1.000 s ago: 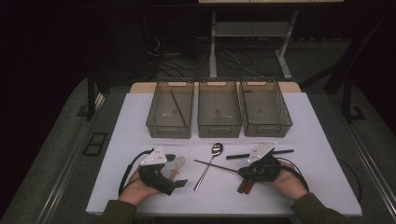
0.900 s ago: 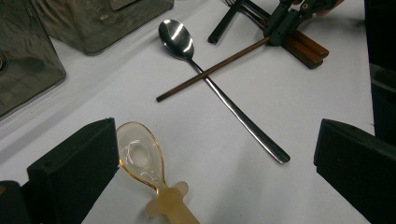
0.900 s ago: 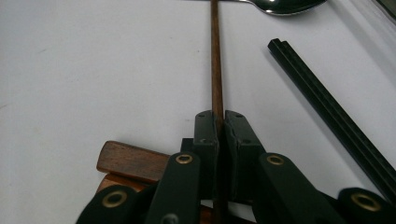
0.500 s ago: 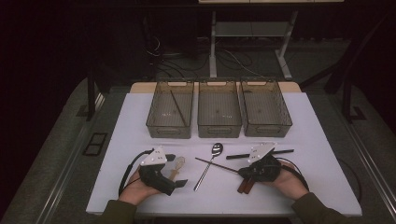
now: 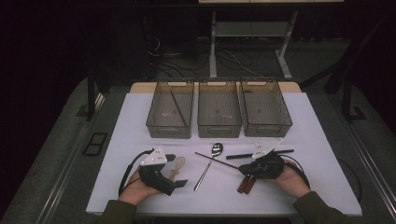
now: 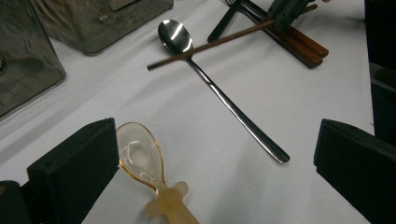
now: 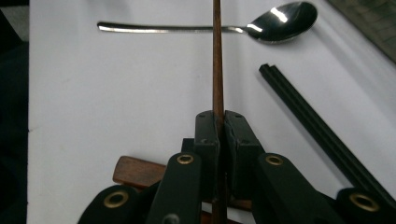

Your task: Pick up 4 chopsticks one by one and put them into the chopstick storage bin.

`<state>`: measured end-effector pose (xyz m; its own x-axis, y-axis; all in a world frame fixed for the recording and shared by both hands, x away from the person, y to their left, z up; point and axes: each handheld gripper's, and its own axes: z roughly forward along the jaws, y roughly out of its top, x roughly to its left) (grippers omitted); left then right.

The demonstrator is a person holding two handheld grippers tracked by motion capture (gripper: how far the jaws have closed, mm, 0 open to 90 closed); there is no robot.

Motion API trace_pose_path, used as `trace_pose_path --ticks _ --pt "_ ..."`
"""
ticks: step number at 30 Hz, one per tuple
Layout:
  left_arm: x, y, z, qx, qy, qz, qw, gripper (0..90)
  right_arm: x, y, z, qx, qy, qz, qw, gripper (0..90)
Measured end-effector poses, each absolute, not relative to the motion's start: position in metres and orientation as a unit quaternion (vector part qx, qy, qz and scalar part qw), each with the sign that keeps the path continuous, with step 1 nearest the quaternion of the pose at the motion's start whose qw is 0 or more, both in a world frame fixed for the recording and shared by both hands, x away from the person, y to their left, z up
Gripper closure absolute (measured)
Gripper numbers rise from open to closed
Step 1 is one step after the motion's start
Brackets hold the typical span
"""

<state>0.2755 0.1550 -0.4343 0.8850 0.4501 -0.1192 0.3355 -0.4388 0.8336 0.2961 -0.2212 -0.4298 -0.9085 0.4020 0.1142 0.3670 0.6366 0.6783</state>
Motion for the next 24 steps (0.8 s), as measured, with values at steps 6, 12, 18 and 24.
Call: trace_pose_path --ticks 6,12,18,24 --pt "0.276 0.155 -0.434 0.846 0.233 0.061 0.475 0.0 0.298 -0.223 -0.423 0.216 0.896 0.387 0.023 84.1" --pt "0.276 0.155 -0.434 0.847 0.232 0.061 0.475 0.0 0.300 -0.222 -0.417 0.217 0.890 0.401 0.023 84.2" --pt "0.276 0.154 -0.435 0.847 0.232 0.061 0.474 0.0 0.304 -0.219 -0.413 0.223 0.885 0.408 0.021 84.1" --pt "0.276 0.154 -0.435 0.847 0.232 0.061 0.474 0.0 0.309 -0.215 -0.406 0.231 0.879 0.417 0.021 84.2"
